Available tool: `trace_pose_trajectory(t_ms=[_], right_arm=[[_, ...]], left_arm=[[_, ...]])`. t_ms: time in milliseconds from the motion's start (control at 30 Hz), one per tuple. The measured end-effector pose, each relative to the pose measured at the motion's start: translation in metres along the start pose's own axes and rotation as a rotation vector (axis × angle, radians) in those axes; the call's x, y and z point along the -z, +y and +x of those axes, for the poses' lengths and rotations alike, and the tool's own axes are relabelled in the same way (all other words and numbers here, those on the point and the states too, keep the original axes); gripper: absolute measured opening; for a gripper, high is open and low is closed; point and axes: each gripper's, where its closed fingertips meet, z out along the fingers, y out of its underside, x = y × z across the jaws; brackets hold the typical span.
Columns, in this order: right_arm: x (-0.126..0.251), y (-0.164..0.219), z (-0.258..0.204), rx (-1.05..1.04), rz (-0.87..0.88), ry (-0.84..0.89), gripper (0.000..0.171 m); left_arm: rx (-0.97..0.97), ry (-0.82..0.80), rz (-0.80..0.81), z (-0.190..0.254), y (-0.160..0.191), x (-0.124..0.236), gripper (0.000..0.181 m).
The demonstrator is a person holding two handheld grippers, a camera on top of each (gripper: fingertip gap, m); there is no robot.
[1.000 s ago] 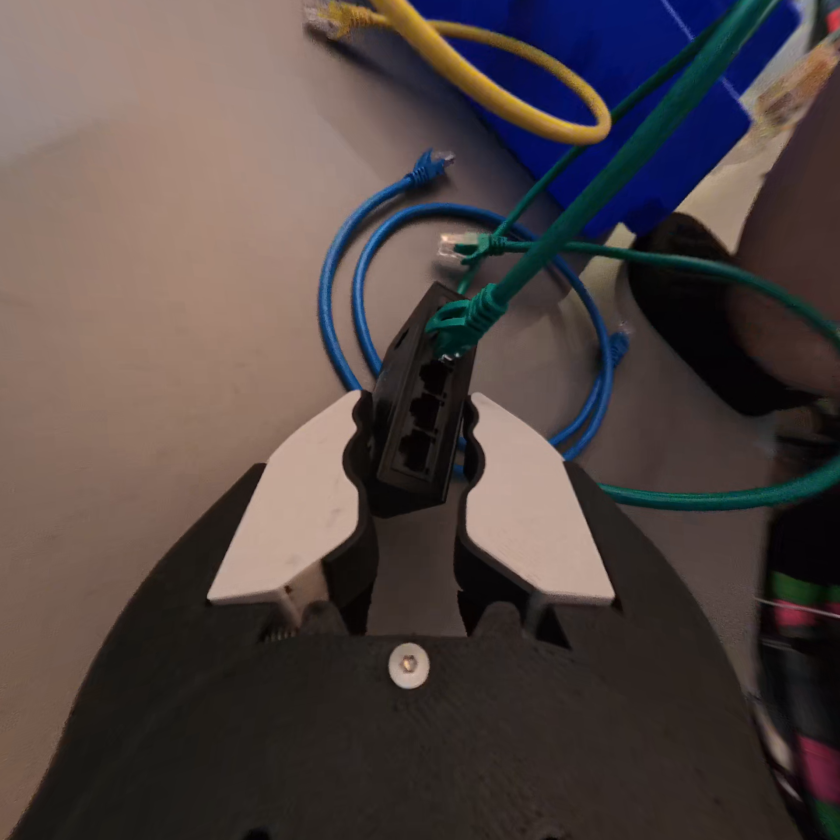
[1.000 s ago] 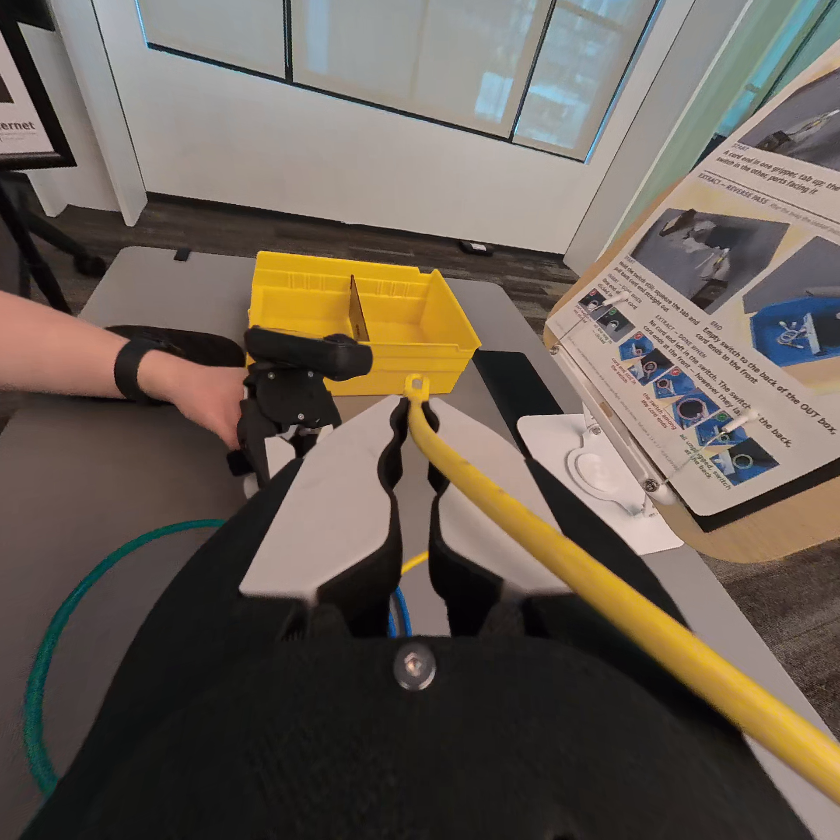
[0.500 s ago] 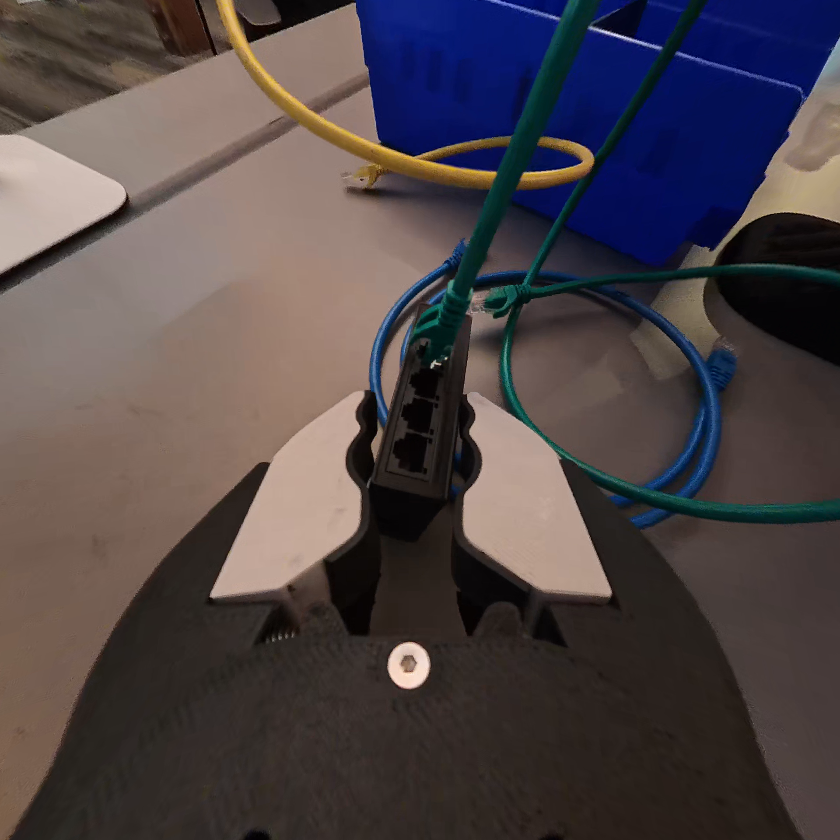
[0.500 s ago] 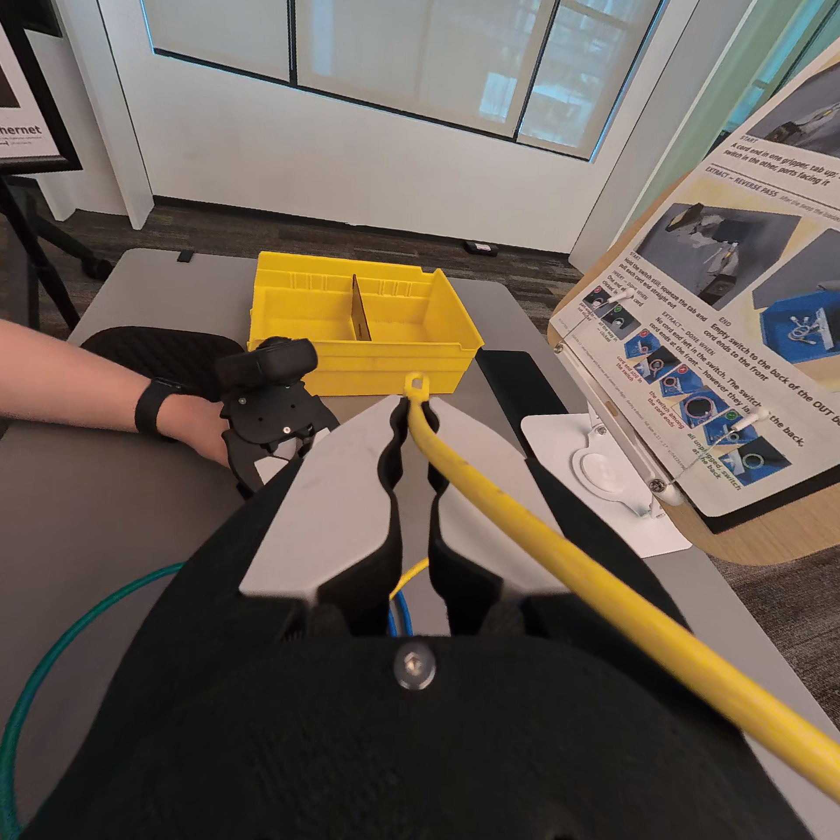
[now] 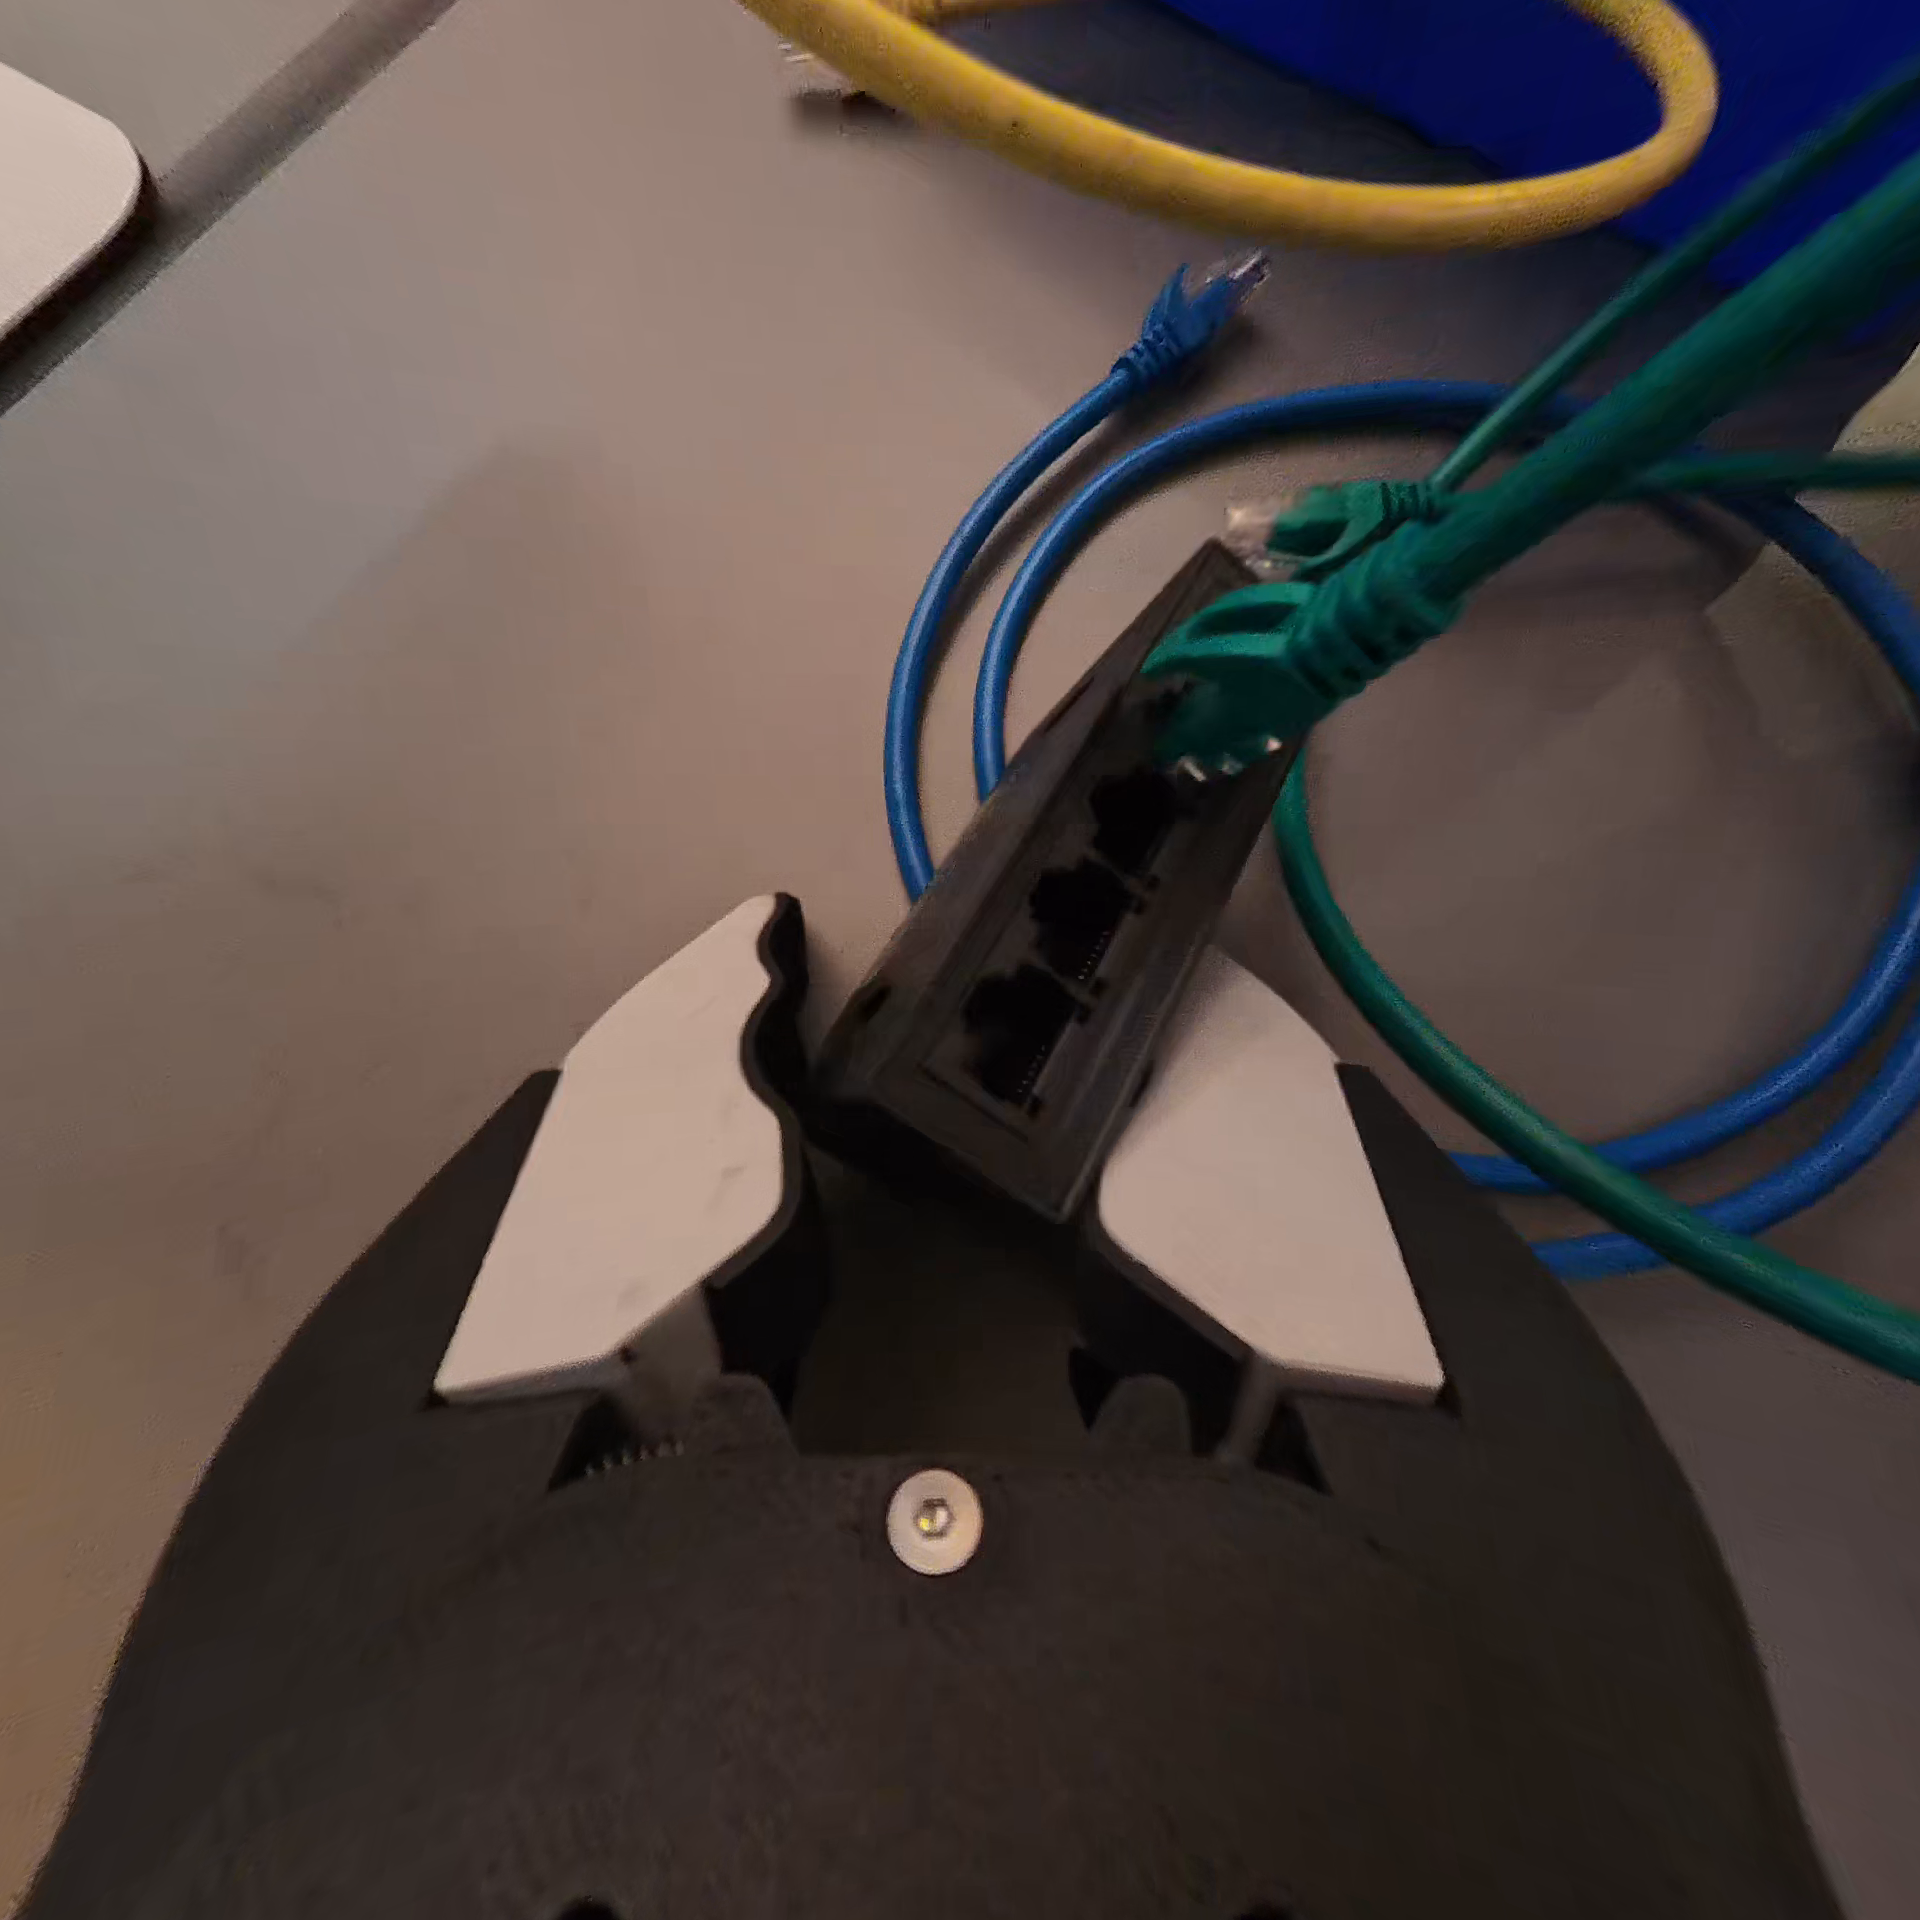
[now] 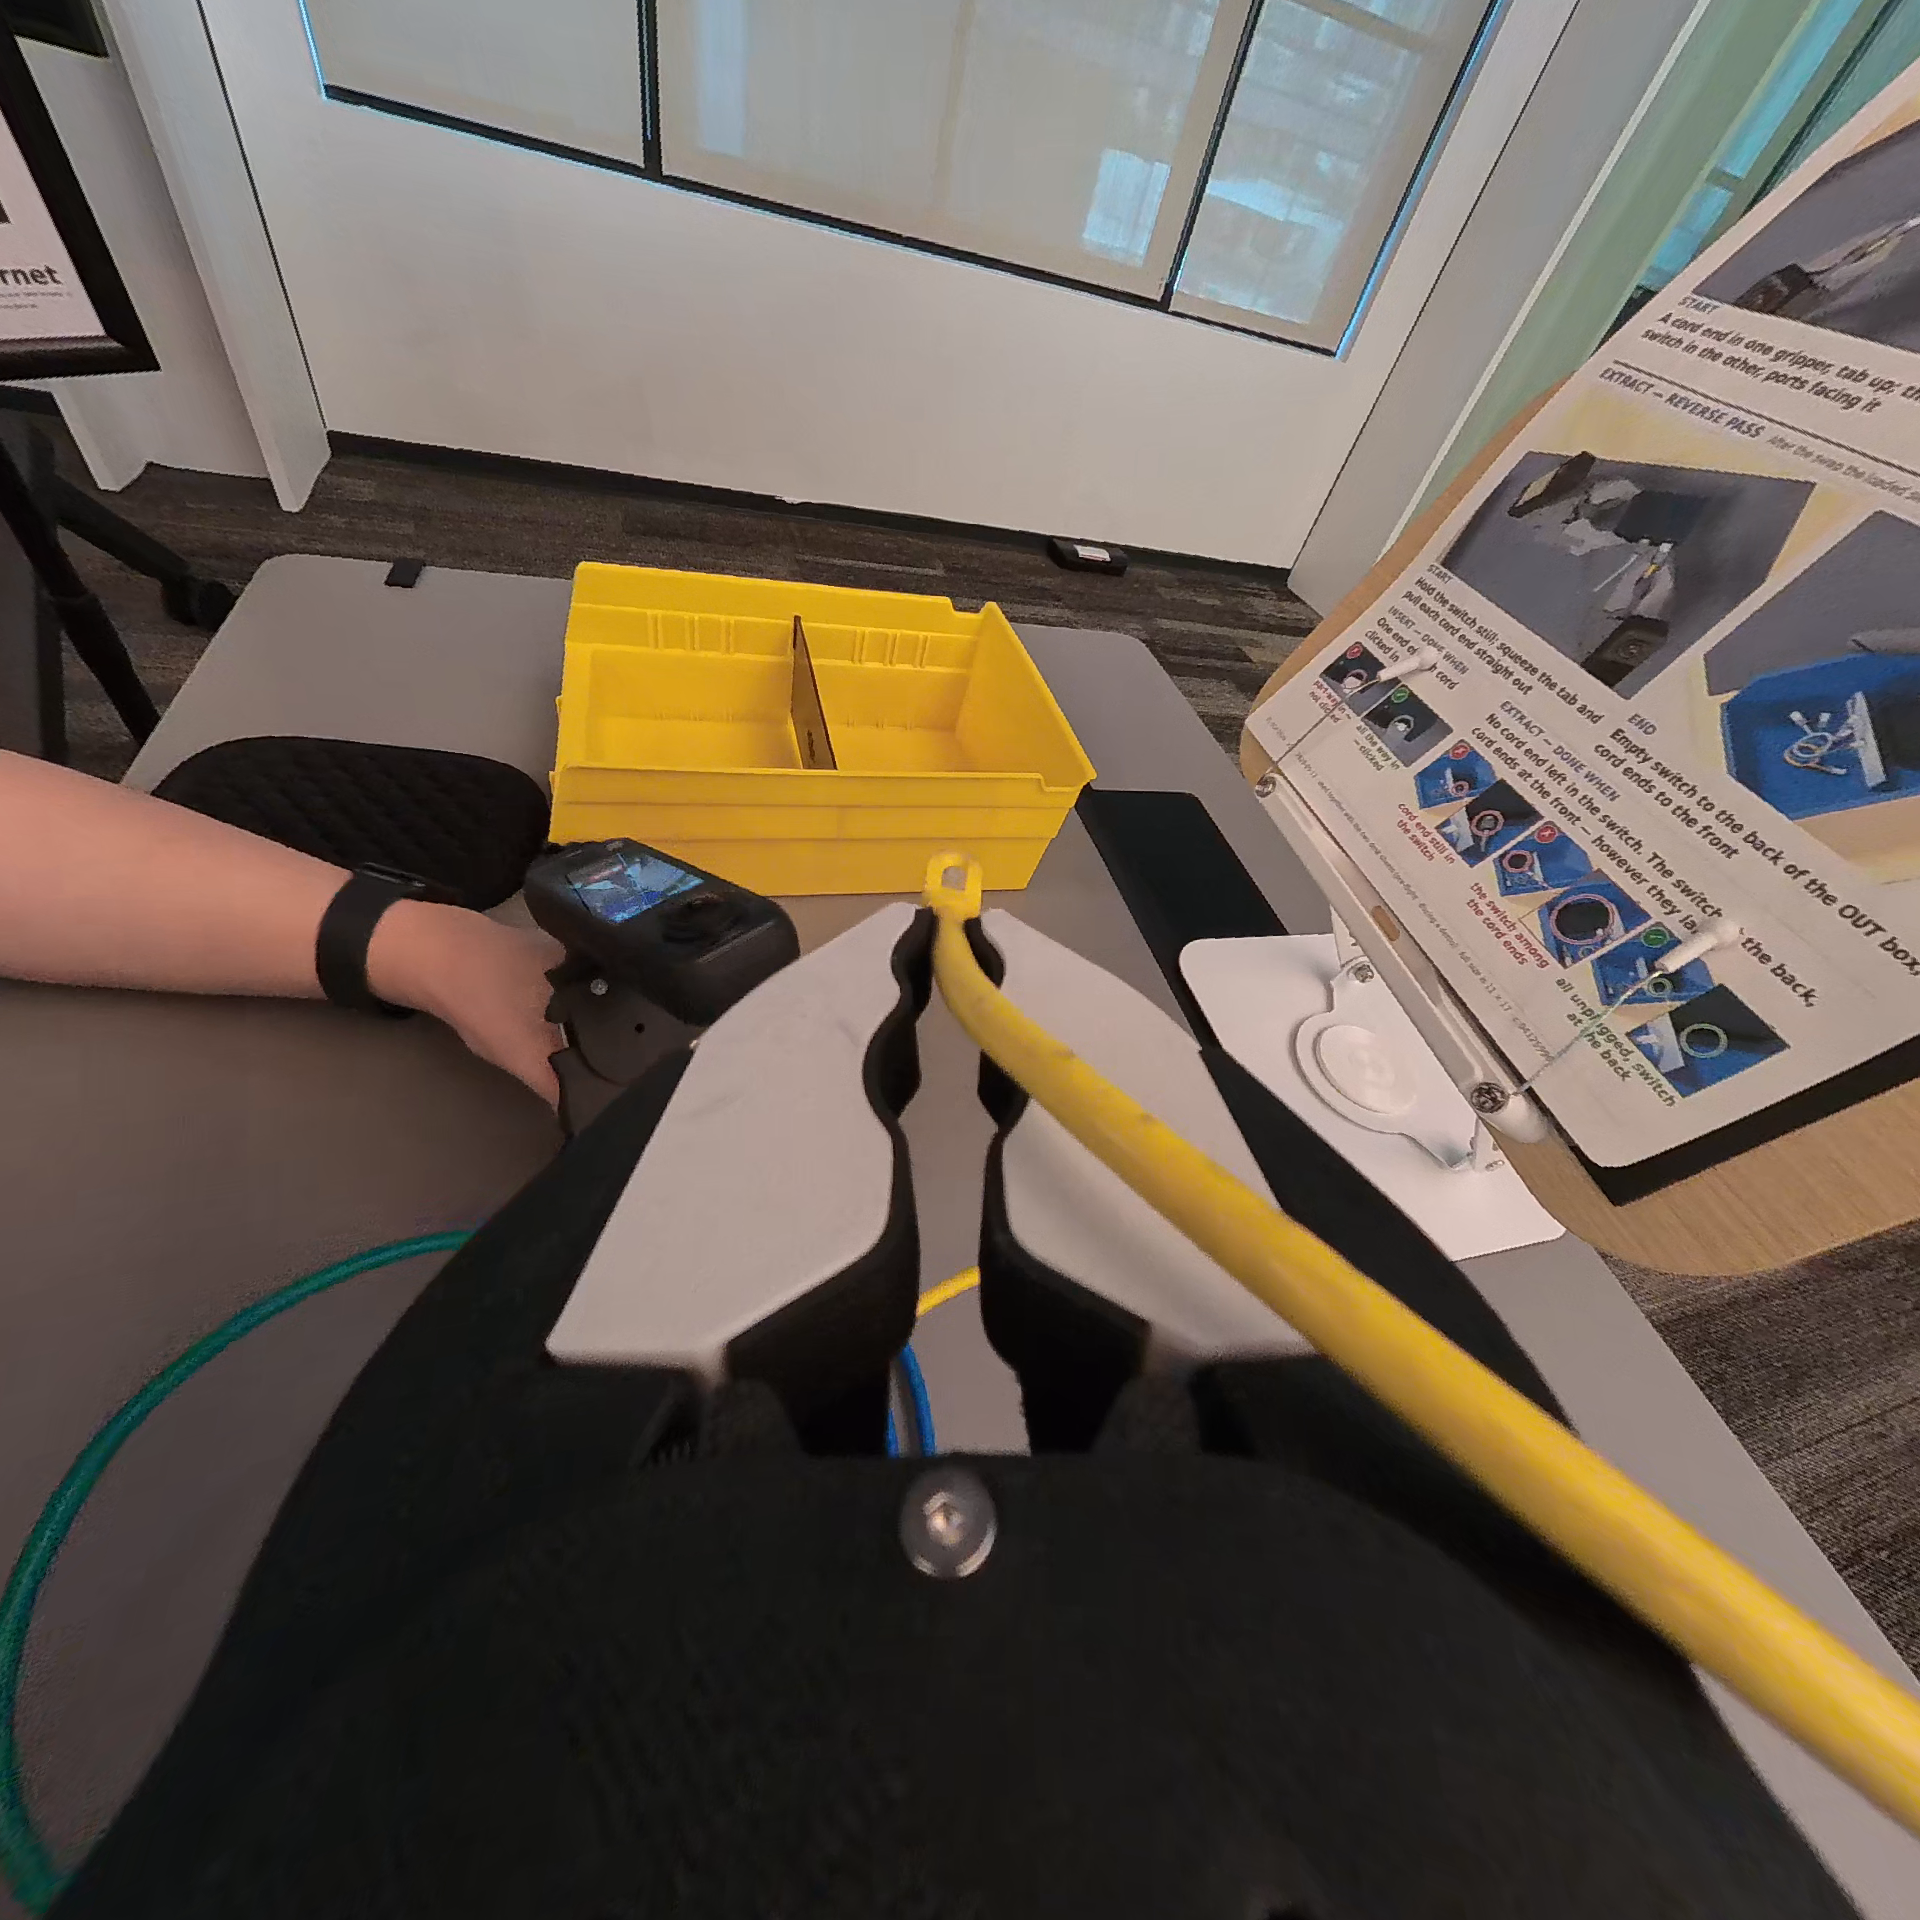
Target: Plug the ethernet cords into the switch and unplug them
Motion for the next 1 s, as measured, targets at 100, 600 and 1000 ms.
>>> trace_pose_trajectory(t_ms=[100,600,1000], right_arm=[[0.001,0.001,0.002,-0.001,-0.002,0.006,0.006],[0.002,0.0,0.004,0.015,0.002,0.024,0.006],[0.081,-0.091,0.002,0.26,0.337,0.421,0.006]], left_arm=[[-0.017,0.008,0.003,0.001,-0.002,-0.001,0.055],[-0.266,-0.258,0.175,-0.011,-0.042,0.038,0.031],[-0.709,-0.931,0.239,-0.069,-0.136,0.175,0.032]])
